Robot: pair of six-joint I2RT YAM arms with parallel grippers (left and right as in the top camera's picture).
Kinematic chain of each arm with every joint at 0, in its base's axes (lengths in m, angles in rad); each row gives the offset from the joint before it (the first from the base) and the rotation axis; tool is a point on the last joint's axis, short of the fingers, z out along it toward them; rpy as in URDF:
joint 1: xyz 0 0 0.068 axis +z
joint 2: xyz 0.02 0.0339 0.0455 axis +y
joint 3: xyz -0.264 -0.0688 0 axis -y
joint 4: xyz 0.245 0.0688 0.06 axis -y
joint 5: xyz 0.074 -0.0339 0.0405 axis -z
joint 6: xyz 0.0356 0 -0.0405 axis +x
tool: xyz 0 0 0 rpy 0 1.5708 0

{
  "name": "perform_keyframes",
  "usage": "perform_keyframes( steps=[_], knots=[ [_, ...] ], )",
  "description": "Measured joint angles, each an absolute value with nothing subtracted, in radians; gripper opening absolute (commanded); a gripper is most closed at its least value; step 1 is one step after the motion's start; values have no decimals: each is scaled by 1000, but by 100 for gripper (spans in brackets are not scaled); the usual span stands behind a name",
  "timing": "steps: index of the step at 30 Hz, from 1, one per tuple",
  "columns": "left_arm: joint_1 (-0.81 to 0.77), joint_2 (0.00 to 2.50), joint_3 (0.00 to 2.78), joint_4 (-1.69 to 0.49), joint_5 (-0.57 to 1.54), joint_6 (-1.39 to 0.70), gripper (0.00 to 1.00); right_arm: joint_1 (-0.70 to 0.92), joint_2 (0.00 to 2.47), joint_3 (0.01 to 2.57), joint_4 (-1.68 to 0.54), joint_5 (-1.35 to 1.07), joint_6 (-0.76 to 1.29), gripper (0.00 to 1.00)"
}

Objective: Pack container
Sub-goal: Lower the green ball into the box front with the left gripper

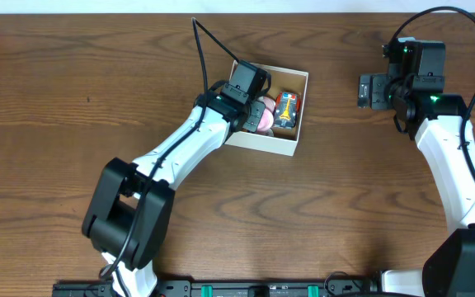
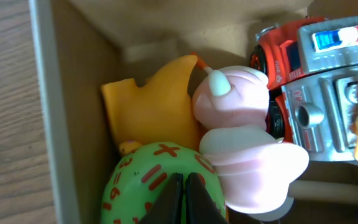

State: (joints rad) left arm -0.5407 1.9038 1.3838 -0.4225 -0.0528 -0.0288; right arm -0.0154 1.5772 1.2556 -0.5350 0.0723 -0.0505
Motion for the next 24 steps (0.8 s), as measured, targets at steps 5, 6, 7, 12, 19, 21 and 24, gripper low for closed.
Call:
perform_keyframes(
  steps=[5, 6, 7, 12, 19, 21, 24],
  knots=[
    [-540, 1828, 1362, -449, -54, -29, 6, -15, 1577, 1256, -535, 72, -51, 99],
    [-540, 1812, 1357, -451, -56, -29, 6, -15, 1577, 1256, -535, 72, -51, 99],
    [-540, 1794, 1353, -454, -57, -29, 6, -15, 1577, 1256, -535, 72, -51, 99],
    [-535, 1743, 1346, -463, -66, -29, 6, -15, 1577, 1256, -535, 72, -51, 99],
    [-533, 1745, 1342, -464, -68, -29, 6, -15, 1577, 1256, -535, 72, -51, 99],
    [-533, 1753, 1342, -464, -68, -29, 6, -15, 1577, 1256, -535, 72, -51, 99],
    [-533, 1774, 1342, -464, -68, -29, 6, -15, 1577, 1256, -535, 72, -51, 99]
  ],
)
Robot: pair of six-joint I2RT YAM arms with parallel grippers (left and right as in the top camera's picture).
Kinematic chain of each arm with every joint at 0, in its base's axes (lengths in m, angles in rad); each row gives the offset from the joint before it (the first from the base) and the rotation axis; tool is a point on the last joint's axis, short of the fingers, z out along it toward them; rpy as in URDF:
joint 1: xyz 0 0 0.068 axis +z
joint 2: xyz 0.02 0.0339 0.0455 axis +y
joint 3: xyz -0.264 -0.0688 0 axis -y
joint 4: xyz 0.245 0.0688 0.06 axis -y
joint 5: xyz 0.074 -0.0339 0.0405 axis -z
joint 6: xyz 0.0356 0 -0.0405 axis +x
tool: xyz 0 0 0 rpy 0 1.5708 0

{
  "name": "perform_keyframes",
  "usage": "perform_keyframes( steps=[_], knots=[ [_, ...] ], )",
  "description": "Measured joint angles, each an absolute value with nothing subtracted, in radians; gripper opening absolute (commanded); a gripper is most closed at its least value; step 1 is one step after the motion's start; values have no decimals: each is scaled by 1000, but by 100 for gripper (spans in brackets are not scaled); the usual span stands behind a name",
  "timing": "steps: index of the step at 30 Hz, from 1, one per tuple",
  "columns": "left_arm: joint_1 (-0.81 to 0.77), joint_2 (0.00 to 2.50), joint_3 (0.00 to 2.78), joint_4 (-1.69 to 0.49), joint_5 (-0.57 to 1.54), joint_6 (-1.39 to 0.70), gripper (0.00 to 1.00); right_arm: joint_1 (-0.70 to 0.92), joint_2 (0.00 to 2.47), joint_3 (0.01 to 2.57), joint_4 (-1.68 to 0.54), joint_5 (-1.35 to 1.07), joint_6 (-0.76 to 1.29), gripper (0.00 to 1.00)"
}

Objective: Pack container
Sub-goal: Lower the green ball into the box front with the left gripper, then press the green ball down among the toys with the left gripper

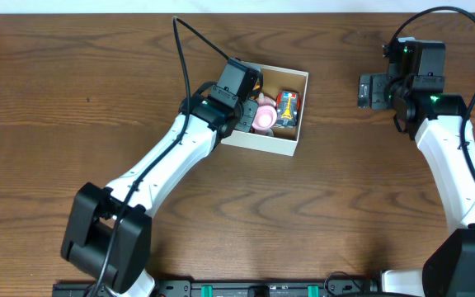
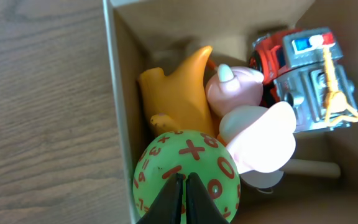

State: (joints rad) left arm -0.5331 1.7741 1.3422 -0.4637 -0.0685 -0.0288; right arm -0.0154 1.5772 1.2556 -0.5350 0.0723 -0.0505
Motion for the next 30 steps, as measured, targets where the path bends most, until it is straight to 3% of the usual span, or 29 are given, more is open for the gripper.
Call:
perform_keyframes(
  steps=[24, 25, 27, 29, 30],
  knots=[
    [-534, 1948, 1409, -464, -86, -29, 7, -15, 1577, 1256, -535, 72, -51, 99],
    [-534, 1947, 1409, -466, -86, -30, 12, -15, 1577, 1256, -535, 72, -51, 99],
    [-534, 1944, 1409, -469, -86, -26, 33, -15, 1577, 1256, -535, 72, -51, 99],
    [-534, 1939, 1409, -471, -91, -33, 35, -15, 1577, 1256, -535, 72, -51, 99],
    [-533, 1936, 1409, -473, -93, -33, 41, -15, 1577, 1256, -535, 72, -51, 99]
  ],
)
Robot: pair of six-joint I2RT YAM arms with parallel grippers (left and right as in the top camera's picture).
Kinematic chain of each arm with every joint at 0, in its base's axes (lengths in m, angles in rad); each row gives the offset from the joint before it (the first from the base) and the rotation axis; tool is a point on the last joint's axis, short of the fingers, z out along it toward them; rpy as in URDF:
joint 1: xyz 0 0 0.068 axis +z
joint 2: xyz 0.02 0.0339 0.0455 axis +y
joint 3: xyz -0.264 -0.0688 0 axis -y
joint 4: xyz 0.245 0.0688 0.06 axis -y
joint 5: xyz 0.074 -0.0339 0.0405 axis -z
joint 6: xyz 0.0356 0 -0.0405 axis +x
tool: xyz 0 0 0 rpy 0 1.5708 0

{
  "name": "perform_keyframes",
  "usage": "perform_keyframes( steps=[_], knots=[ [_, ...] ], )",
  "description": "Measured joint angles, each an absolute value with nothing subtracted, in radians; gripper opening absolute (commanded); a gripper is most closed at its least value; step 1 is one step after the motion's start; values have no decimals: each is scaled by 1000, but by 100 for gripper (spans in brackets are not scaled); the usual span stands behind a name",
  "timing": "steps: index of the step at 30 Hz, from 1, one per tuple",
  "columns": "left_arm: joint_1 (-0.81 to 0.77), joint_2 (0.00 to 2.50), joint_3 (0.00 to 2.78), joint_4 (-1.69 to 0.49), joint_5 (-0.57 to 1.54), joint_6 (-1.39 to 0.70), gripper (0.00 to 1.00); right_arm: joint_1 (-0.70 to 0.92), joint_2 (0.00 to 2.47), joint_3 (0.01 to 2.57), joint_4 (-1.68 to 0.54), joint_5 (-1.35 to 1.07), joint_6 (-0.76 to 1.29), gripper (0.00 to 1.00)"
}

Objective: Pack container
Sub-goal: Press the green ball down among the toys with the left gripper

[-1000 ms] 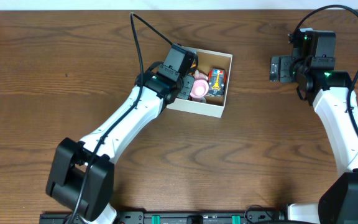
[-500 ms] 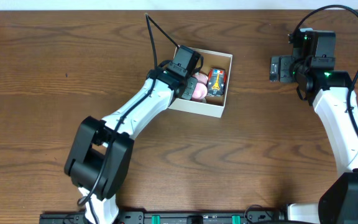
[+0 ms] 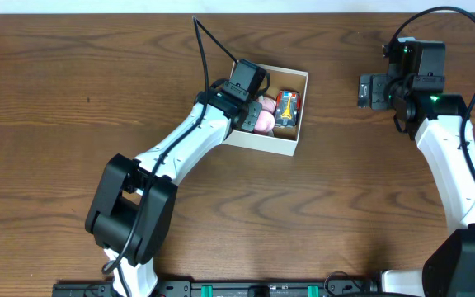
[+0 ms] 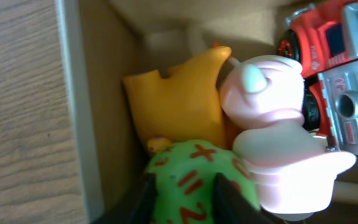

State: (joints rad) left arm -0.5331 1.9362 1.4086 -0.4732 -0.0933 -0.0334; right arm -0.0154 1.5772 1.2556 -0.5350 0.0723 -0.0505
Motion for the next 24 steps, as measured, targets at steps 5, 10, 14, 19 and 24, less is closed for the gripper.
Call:
perform_keyframes(
  steps=[5, 10, 14, 19, 24],
  knots=[
    [-546, 1934, 1400, -484, -62, -51, 82, -15, 1577, 1256, -535, 72, -51, 99],
    [-544, 1951, 1372, -513, -64, -47, 93, -15, 1577, 1256, -535, 72, -51, 99],
    [-540, 1955, 1364, -521, -75, -48, 94, -15, 1577, 1256, -535, 72, -51, 99],
    [-540, 1944, 1361, -519, -75, -48, 97, -15, 1577, 1256, -535, 72, -51, 99],
    [-538, 1893, 1346, -516, -75, -48, 99, -15, 1577, 1256, -535, 72, -51, 99]
  ],
)
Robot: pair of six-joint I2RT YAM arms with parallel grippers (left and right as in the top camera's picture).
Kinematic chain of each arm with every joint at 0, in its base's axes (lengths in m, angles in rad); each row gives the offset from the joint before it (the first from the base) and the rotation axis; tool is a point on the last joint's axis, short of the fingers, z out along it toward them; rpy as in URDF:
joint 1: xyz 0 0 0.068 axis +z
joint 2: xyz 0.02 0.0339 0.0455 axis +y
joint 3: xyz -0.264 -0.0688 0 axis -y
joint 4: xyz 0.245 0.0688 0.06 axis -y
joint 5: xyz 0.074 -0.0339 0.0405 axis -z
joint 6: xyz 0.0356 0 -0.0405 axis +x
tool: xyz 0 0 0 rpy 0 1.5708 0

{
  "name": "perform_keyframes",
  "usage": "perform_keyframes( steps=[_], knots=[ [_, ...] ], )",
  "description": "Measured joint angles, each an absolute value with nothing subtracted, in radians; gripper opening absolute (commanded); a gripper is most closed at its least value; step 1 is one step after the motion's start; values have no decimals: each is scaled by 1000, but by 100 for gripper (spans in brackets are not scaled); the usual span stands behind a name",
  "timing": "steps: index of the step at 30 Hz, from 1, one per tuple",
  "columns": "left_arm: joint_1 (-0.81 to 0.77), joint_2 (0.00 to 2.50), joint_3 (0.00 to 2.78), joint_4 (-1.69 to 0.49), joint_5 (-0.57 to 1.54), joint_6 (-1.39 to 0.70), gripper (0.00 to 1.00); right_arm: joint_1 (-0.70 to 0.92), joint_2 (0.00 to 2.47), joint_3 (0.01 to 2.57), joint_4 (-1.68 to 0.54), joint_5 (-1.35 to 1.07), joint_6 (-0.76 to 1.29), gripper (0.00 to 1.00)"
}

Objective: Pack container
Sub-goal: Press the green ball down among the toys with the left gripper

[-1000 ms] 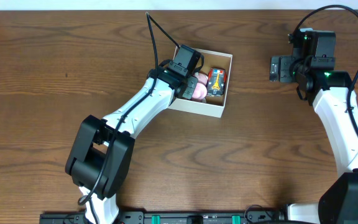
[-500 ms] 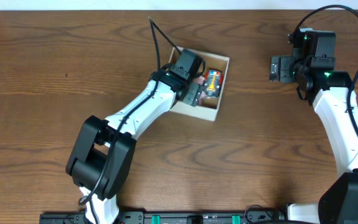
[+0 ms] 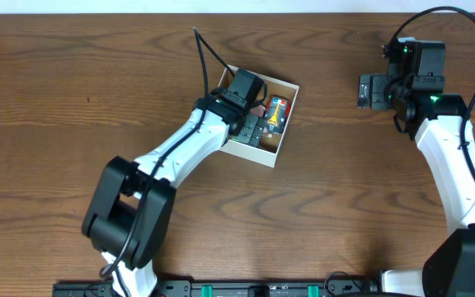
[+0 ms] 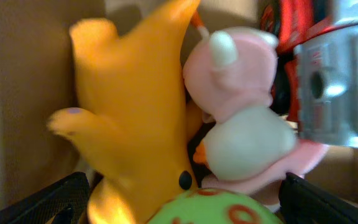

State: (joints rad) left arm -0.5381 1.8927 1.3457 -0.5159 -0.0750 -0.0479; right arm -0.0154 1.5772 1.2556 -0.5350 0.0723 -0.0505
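The white cardboard box (image 3: pixel 258 154) lies skewed at the table's middle back. My left gripper (image 3: pixel 250 124) is down inside it. In the left wrist view the left gripper (image 4: pixel 185 202) is open, its black fingers (image 4: pixel 42 199) far apart at the frame's lower corners. A green ball with red signs (image 4: pixel 197 211) lies between them. Just beyond are an orange toy (image 4: pixel 135 112), a pink and white toy (image 4: pixel 241 106) and a red and silver toy truck (image 4: pixel 334 81). My right gripper (image 3: pixel 368 91) hangs at the far right, away from the box; its jaw state is unclear.
Bare brown wooden table (image 3: pixel 72 99) surrounds the box on all sides. The left arm (image 3: pixel 180 157) reaches diagonally from the front edge to the box. A black cable (image 3: pixel 209 49) loops up behind the left wrist.
The left fingers stand much farther apart and the camera sits closer to the toys. The box has shifted left and turned on the table. The right arm is unchanged.
My left gripper was shut low over the green ball in the box. Then it was higher, still shut, above the ball. Later it was low again with fingers parted astride the ball. Now the fingers are wide and the box sits skewed.
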Motion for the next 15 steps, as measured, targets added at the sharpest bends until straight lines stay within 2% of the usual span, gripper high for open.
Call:
perform_keyframes(
  steps=[15],
  knots=[
    [-537, 1745, 1346, -516, -31, -48, 98, -15, 1577, 1256, -535, 72, -51, 99]
  ],
)
